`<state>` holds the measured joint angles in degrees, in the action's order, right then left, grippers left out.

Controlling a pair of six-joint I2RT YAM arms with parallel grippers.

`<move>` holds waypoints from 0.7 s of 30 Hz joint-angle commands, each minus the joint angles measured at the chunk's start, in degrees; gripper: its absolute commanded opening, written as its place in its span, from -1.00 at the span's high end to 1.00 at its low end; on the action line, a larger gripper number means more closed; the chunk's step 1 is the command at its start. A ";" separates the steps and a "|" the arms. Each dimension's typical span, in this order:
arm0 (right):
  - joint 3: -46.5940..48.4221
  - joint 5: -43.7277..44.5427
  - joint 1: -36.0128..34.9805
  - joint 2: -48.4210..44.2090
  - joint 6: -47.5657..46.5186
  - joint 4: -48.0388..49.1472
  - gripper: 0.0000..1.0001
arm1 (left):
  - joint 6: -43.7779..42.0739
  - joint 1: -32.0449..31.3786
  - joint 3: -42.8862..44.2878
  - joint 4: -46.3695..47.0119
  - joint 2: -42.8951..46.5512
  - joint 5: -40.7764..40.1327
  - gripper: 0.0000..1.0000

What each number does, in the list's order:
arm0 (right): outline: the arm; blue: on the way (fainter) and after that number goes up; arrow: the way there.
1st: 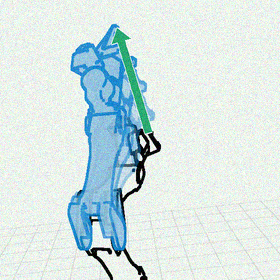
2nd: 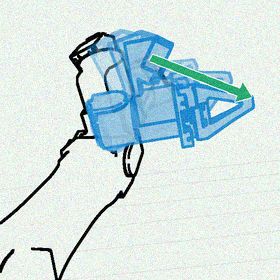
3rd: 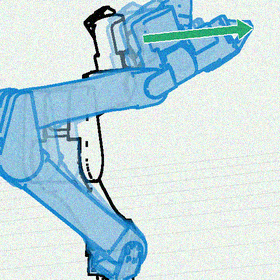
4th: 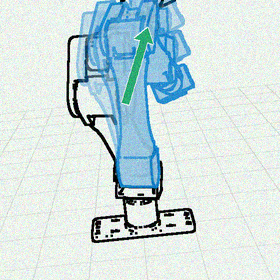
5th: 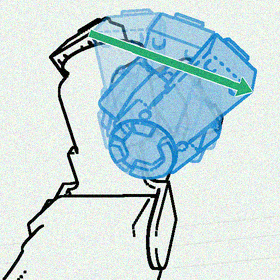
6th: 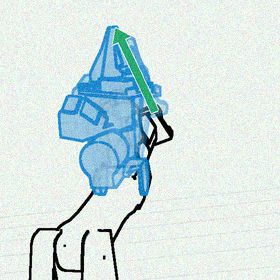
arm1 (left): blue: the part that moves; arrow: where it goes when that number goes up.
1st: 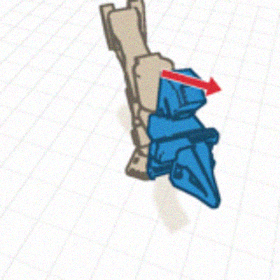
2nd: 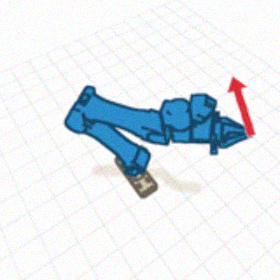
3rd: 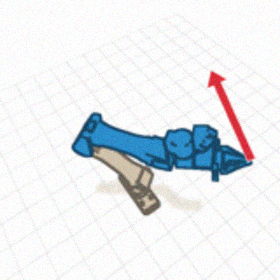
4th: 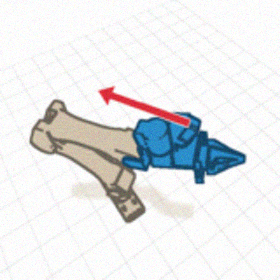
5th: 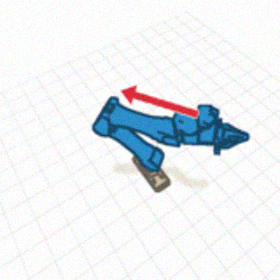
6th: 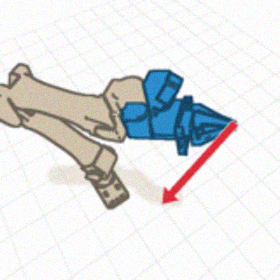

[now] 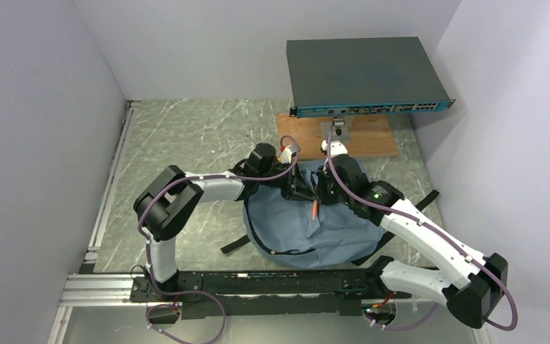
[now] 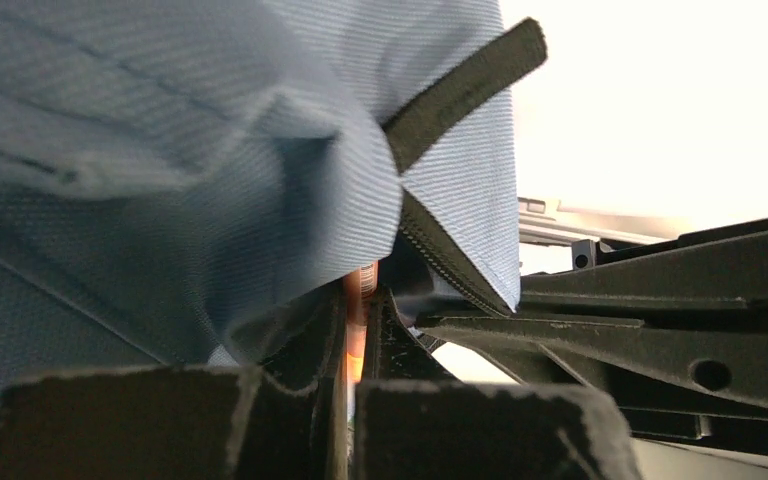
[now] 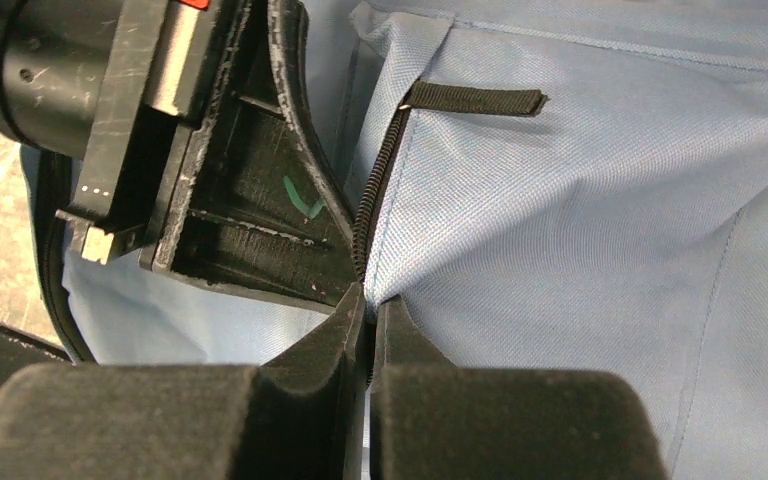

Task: Pack the student bag
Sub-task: Place the stationery in the student bag.

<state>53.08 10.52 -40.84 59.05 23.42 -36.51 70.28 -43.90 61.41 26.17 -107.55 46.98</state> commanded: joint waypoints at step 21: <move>-1.60 -4.58 -0.56 -6.06 0.19 11.51 1.00 | 10.18 -2.59 3.64 -7.90 3.08 -27.52 0.39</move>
<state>49.80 8.88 -40.53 56.10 22.20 -32.49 84.73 -45.98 60.47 23.66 -107.42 27.24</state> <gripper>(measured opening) 0.029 0.215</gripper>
